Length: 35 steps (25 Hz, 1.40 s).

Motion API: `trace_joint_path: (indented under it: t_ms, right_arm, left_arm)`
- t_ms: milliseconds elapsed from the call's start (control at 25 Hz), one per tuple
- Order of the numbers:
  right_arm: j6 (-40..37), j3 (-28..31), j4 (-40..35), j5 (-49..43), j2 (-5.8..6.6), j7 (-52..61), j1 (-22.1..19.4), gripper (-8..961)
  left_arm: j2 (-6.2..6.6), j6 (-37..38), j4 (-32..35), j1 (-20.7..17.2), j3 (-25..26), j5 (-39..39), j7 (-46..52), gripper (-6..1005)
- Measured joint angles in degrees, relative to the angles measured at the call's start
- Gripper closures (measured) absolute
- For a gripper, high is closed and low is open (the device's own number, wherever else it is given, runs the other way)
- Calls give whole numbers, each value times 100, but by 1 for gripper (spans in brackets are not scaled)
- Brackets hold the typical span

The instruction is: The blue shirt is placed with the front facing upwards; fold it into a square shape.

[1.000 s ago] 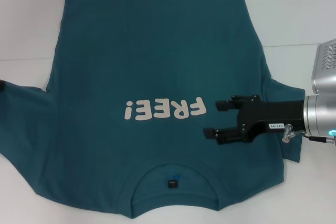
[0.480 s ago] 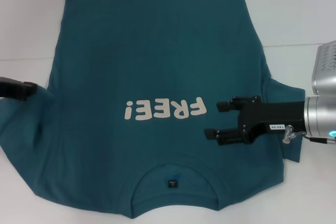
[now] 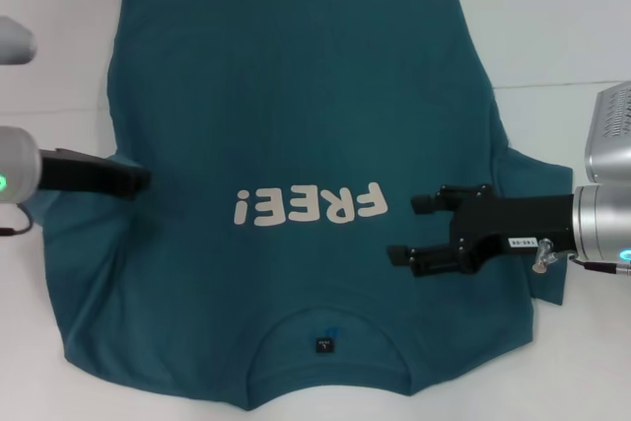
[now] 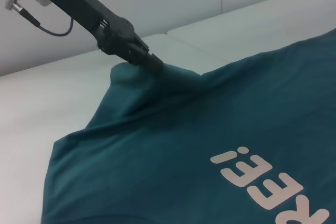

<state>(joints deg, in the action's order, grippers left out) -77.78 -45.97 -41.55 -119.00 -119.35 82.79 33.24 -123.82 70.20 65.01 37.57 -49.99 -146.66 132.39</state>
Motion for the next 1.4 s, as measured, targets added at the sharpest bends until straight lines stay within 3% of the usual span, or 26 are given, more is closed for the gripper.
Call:
trace_joint_path:
  t_ms: [360, 720, 1000, 1080, 1160, 1240, 1400]
  right_arm:
    - [0, 0, 53, -1, -1, 1, -2, 40]
    - [-3, 0, 71, 0, -9, 1, -2, 40]
    - [-2, 0, 80, 0, -9, 18, -21, 40]
    - [-1, 2, 80, 0, -9, 19, -21, 40]
    - [0, 16, 80, 0, -9, 18, -20, 40]
    - [4, 33, 79, 5, -8, 18, -20, 40]
    - [54, 32, 73, 10, -9, 18, 2, 40]
  left_arm:
    - [-52, -105, -244, -11, -710, 117, 397, 960]
    - [-66, -654, -432, -132, -1574, 611, 659, 832]
    - [-73, -1048, 585, -735, -1849, 746, 710, 723]
    - [-55, -1141, 912, -994, -1773, 719, 781, 500]
    - [-37, -1160, 1220, -1257, -1659, 713, 851, 448]
    - [-46, -1208, 1696, -1749, -1621, 711, 655, 396]
    - [-67, -1265, 1899, -2115, -1747, 740, 447, 346]
